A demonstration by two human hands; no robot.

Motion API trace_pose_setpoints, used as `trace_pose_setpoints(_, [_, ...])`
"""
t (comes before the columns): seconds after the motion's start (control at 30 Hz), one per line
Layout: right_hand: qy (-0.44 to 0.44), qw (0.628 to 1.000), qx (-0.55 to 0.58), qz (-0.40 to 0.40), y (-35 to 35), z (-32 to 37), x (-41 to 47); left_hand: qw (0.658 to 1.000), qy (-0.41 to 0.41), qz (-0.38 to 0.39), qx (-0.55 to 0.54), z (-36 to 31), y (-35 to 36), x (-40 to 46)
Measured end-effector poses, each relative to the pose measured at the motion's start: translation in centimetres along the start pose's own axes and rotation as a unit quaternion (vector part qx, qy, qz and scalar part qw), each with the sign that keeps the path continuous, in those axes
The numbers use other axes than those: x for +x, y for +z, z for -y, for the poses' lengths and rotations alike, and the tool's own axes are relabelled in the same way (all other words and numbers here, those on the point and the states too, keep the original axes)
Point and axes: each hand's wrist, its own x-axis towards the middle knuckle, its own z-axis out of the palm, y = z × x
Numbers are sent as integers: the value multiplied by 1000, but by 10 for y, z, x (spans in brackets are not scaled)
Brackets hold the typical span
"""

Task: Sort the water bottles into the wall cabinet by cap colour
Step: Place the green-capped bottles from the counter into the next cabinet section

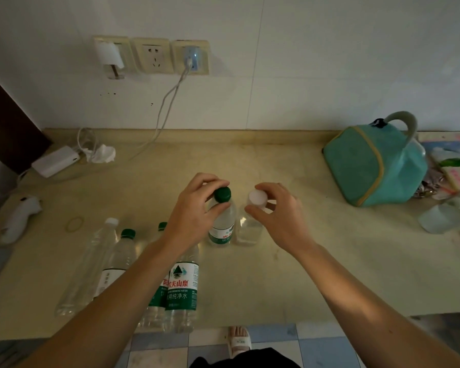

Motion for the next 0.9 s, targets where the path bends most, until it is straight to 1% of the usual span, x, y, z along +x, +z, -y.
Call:
trace_pose_setpoints(0.1, [10, 1000, 3, 12, 1, -3, -1, 1000, -11, 16, 9, 2, 0, -2])
trace_pose_setpoints(0.23, [49, 997, 28, 45, 3, -15, -4, 998, -38, 58, 3, 9, 0, -6])
trace_pose_setpoints(0.3, [75, 994, 44, 66, 6, -26, -7, 993, -75, 87, 7, 19, 2, -12])
trace_pose_setpoints(0.37, [105, 989, 57, 87, 11, -38, -10, 987, -124, 98, 11, 30, 10, -19])
trace_pose_setpoints(0.47, [136, 981, 79, 112, 20, -56, -14, 978, -189, 85, -19, 45, 30, -32])
trace_pose_setpoints(0.57, [147, 977, 86, 130, 29, -69, -12, 972, -229, 56, -27, 57, 49, -42])
trace_pose_setpoints(0.7, [151, 973, 104, 142, 38, -82, -6, 967, -254, 20, -28, 65, 62, -42])
trace_pose_setpoints(0.9, [163, 972, 123, 113, 44, -86, -12, 964, -261, -8, -42, 67, 65, -44])
